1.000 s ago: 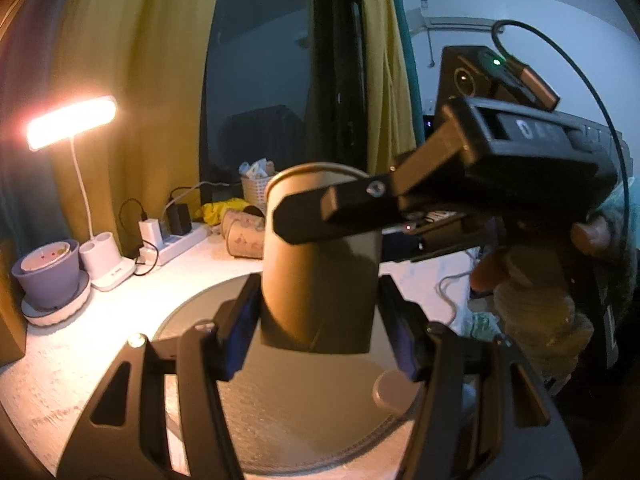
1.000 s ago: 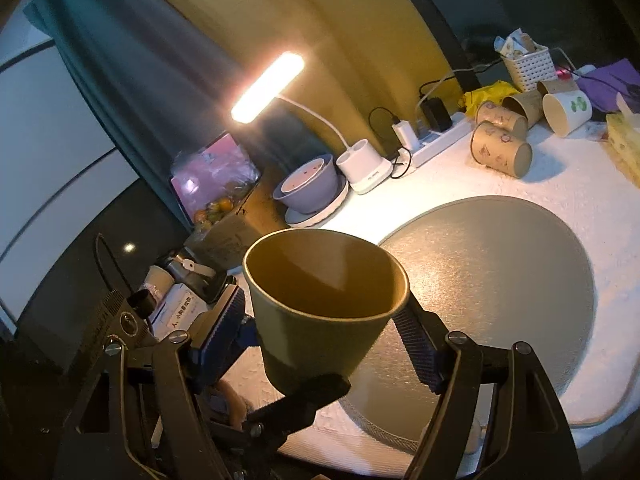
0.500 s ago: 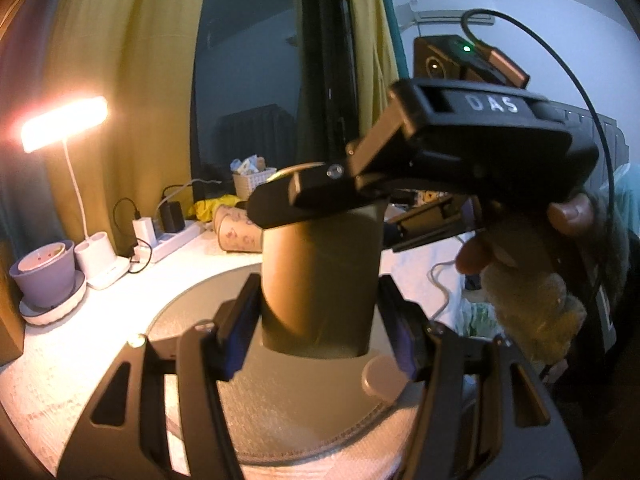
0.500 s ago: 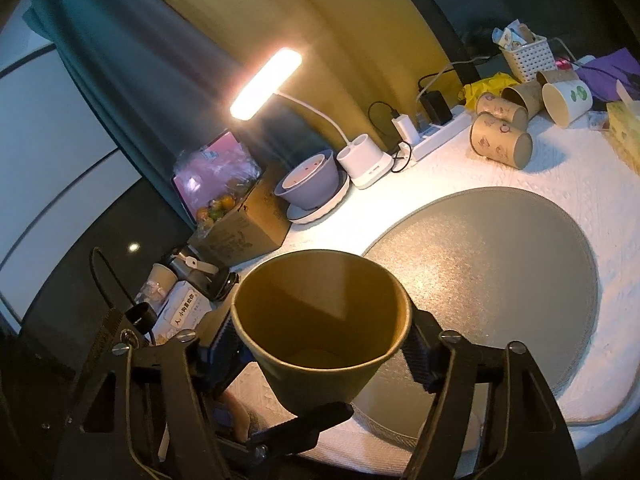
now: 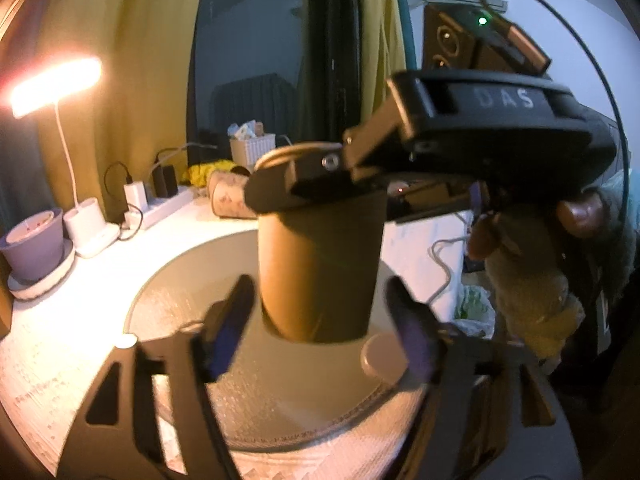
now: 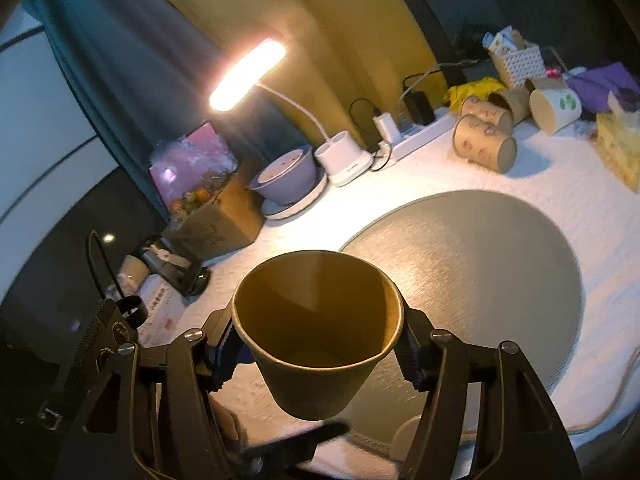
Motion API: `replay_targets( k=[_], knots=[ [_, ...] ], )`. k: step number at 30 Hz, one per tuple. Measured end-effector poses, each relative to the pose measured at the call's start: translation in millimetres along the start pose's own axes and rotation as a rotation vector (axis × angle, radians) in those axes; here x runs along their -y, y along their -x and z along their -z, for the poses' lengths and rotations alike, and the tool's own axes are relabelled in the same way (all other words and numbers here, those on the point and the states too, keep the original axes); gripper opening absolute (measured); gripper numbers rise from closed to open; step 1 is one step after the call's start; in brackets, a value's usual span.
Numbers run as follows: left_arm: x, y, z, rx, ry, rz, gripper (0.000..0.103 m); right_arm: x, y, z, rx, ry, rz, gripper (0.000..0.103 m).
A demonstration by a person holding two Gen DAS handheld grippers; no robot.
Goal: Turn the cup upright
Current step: 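Grasp the tan cup rim with the right tool while the left tool opens and releases it, then rotate the tan cup opening-up with the right tool above the grey mat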
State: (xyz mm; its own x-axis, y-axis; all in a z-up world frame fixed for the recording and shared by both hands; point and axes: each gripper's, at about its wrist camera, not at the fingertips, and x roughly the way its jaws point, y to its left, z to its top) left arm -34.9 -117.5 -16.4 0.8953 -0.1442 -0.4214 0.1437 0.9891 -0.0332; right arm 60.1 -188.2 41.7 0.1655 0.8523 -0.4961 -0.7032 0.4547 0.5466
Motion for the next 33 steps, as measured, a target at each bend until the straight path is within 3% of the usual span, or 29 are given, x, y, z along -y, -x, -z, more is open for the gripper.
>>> replay_targets(
  k=[4,8,14,23,28,33],
  knots=[
    [-3.0,0.5,1.5,-0.005,0.017,0.003,0.076,0.6,-3.1,-3.3,0.012,0.023,0.042,0.067],
    [-10.1,1.0,4.9,-0.026,0.045,0.007,0.076,-0.8,-7.6,-7.8,0.035,0.082,0.142,0.067],
    [-37.6,-0.2,4.8,-0.051,0.162,-0.021,0.076,1.8,-17.8,-14.0,0.078,0.181,0.280,0.067],
    [-92.5,-5.3,-5.5,-0.061,0.336,-0.156,0.076,16.4,-41.0,-26.6,0.113,0.273,0.382,0.067],
    [-121.6,-14.0,-12.4,-0.056,0.389,-0.219,0.076,27.7,-64.2,-36.0,0.100,0.299,0.419,0.067],
    [-149.2,-28.1,-5.6,-0.102,0.441,-0.271,0.077,36.1,-91.6,-43.2,0.074,0.327,0.446,0.067]
  ],
)
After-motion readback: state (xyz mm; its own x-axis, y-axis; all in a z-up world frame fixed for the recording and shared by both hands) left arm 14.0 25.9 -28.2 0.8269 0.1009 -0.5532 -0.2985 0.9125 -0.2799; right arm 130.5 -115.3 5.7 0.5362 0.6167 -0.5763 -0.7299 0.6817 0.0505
